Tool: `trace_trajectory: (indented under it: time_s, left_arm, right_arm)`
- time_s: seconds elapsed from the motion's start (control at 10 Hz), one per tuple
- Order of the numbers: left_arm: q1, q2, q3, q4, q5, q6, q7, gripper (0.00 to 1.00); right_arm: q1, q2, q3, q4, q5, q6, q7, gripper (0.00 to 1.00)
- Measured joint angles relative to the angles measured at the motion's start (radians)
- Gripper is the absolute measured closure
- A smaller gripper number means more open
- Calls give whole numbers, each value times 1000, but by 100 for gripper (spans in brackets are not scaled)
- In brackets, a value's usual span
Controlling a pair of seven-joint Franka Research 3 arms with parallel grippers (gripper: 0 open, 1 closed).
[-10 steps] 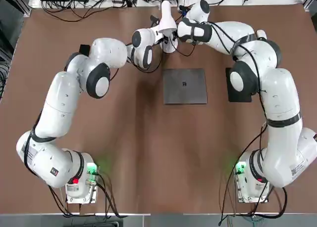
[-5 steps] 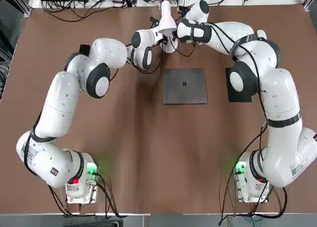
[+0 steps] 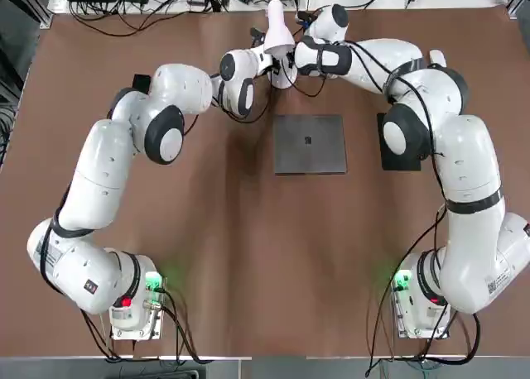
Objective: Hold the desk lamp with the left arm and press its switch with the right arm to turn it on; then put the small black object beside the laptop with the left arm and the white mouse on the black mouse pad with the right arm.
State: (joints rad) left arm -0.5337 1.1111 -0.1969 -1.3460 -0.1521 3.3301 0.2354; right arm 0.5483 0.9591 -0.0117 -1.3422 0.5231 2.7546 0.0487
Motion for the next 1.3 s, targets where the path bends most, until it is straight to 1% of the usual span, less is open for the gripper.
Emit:
trace_trajectory:
  time_s: [0.5, 0.9, 1.3]
  left_arm:
    - [0, 0, 2, -3, 0, 6, 0, 85]
    - [7, -5, 8, -17, -1, 24, 0, 85]
    - [6, -5, 7, -17, -1, 24, -1, 85]
  right_arm:
    - [17, 0, -5, -4, -5, 19, -1, 99]
    - [50, 1, -21, -6, -5, 33, -1, 99]
    - [43, -1, -20, 2, -14, 9, -4, 99]
